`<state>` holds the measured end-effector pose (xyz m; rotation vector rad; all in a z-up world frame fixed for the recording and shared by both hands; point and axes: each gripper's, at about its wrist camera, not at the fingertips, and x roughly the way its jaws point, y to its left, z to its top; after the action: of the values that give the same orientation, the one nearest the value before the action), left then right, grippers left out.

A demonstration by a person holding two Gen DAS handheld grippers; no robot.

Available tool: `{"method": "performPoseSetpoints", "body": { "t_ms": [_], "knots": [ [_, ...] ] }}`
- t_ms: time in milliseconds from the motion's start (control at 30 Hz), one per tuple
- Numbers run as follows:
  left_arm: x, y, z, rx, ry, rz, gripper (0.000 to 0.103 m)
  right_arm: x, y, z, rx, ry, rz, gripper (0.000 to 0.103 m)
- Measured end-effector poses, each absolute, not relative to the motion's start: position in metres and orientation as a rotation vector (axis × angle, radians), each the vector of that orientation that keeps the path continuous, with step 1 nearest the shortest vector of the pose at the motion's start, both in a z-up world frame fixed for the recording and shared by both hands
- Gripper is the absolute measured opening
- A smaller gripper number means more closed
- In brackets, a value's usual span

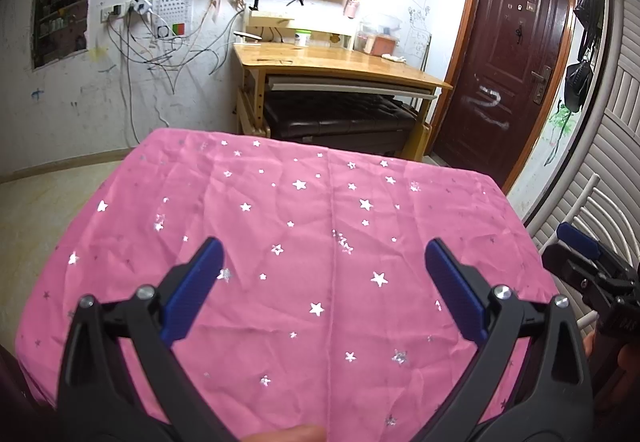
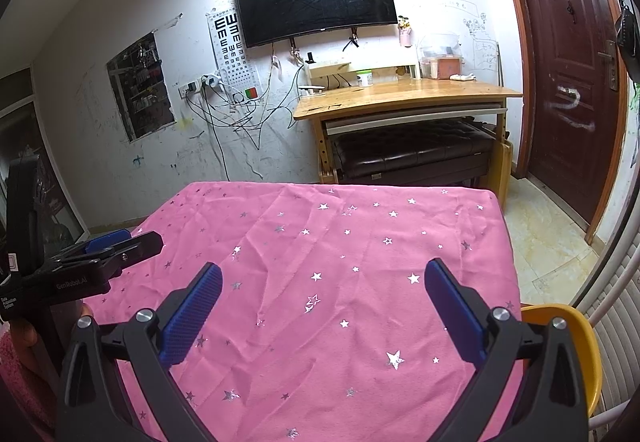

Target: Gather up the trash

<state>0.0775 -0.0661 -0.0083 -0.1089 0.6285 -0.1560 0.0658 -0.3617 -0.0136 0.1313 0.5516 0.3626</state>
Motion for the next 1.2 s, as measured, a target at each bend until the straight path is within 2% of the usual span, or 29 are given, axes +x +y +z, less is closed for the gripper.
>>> {"method": "performPoseSetpoints", "body": {
  "t_ms": [1200],
  "knots": [
    [0.0765, -0.0697, -0.0130, -0.108, 0.635, -0.163, 0.096, 0.0652, -0.3616, -0.0143, 0.130, 0.551, 0.366, 0.095]
  ]
}}
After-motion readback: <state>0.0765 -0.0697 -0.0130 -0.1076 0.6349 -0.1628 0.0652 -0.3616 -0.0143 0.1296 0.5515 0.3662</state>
